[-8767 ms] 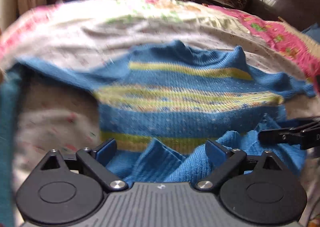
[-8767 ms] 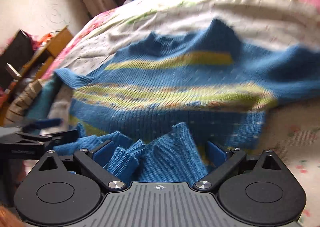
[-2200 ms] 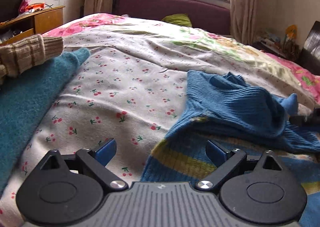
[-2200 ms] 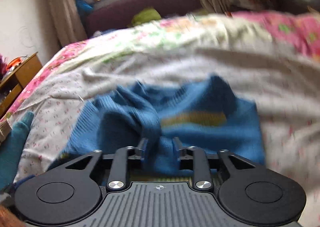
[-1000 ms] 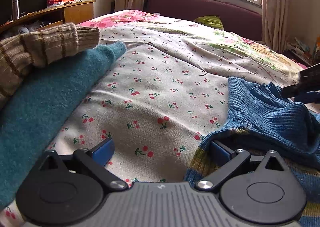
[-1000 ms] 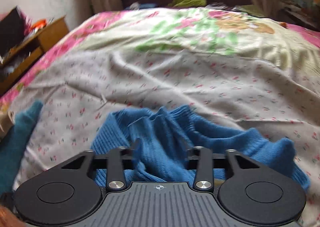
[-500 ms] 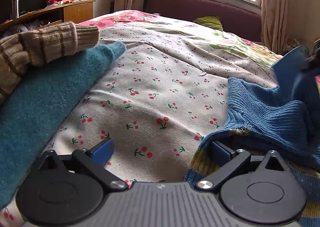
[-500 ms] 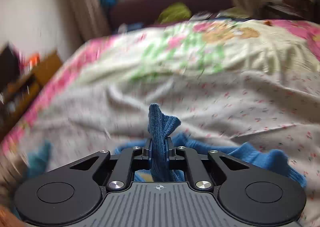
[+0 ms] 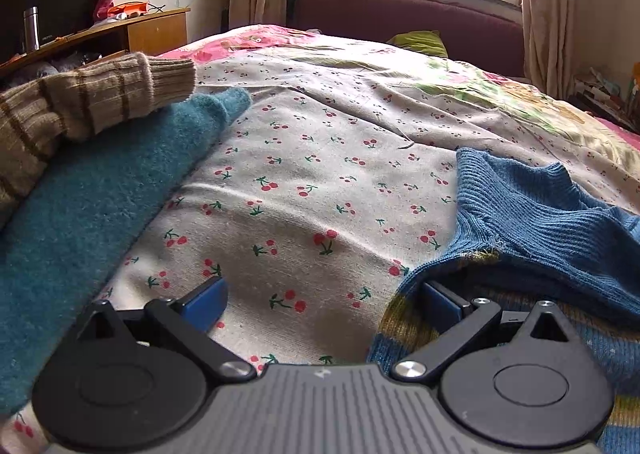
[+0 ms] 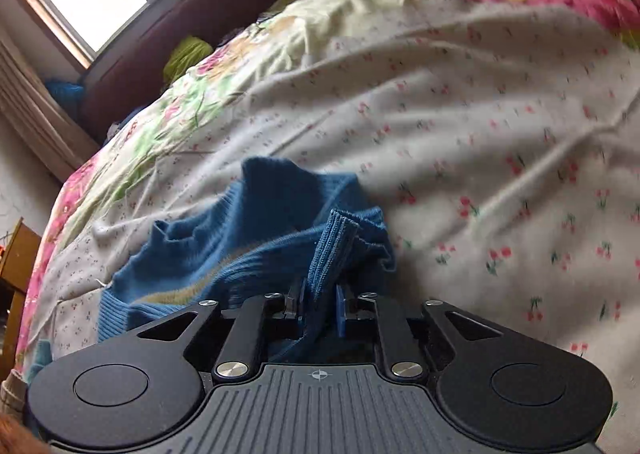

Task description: Fold small clothes

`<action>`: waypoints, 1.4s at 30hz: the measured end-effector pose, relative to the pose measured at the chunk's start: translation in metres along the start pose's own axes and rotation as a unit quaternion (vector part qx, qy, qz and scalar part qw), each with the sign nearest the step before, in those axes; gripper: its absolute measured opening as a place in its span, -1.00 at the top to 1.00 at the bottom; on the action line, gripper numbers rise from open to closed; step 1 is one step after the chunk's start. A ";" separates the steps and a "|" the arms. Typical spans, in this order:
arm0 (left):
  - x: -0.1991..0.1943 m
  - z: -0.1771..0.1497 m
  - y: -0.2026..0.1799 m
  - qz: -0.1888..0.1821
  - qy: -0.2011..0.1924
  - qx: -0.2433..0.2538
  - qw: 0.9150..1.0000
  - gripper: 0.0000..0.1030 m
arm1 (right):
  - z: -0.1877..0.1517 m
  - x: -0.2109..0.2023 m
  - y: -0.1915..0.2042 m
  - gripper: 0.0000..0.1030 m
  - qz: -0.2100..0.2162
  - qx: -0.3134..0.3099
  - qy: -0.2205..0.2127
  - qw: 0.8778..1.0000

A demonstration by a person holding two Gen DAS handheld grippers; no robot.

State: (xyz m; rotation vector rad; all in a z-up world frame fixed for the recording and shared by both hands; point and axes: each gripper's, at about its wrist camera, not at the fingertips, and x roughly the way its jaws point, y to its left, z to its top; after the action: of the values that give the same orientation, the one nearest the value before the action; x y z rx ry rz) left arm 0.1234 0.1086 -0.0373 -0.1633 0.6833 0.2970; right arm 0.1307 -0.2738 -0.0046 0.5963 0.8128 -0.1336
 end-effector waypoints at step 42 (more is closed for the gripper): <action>-0.001 0.001 0.003 0.016 -0.009 -0.005 1.000 -1.00 | 0.007 -0.016 0.014 0.46 -0.015 -0.139 -0.045 0.989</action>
State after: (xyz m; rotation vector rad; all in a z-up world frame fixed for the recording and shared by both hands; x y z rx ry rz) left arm 0.1229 0.1114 -0.0359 -0.1595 0.6664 0.3318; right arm 0.1288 -0.2674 0.0167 0.3138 0.7377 -0.0726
